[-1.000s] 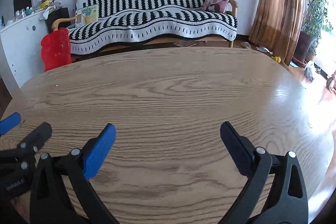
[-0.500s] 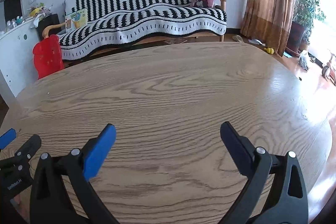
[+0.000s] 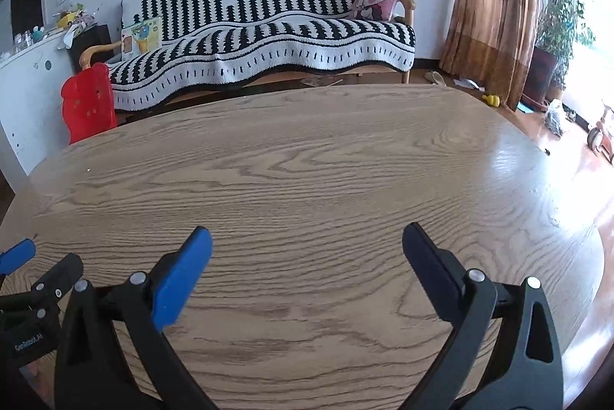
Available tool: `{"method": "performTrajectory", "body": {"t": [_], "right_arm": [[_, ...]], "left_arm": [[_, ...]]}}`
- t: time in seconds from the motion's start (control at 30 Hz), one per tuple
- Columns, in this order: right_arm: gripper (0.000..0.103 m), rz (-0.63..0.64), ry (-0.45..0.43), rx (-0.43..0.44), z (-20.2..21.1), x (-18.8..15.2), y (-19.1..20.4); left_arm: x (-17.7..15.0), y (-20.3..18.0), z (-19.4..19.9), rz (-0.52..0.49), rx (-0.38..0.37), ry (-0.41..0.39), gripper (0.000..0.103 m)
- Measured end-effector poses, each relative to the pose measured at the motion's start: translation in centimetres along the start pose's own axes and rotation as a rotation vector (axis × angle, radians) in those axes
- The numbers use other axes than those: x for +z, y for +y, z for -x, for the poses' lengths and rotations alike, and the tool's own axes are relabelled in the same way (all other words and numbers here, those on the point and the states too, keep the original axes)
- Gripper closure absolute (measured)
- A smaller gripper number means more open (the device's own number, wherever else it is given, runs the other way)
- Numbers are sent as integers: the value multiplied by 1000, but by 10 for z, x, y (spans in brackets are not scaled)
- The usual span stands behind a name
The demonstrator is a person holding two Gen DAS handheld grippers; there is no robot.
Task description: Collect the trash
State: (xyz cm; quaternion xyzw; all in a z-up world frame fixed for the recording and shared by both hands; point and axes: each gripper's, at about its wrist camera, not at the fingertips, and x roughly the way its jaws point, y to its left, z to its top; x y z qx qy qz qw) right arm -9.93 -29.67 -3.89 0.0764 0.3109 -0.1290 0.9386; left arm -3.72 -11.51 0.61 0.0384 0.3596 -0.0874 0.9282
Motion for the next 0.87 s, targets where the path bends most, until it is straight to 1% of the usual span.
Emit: {"method": "performTrajectory", "body": {"t": [0.13, 0.27, 0.33, 0.47, 0.57, 0.73, 0.87], "right_arm": [[7, 21, -15, -6, 3, 1, 3], [7, 29, -25, -8, 5, 1, 4], [7, 34, -28, -9, 6, 0, 6], [7, 42, -28, -6, 6, 0, 6], [7, 44, -27, -6, 5, 0, 6], [7, 64, -6, 10, 1, 0, 9], [7, 113, 40, 63, -15, 0, 16]], "left_arm": [[-1, -4, 6, -17, 2, -21, 6], [-2, -5, 8, -12, 35, -18, 6], [-1, -4, 9, -8, 23, -23, 6], [-1, -4, 13, -3, 36, -43, 6], [-2, -5, 12, -7, 15, -32, 6], [-1, -6, 7, -15, 19, -28, 6], [2, -1, -6, -10, 33, 0, 6]]}}
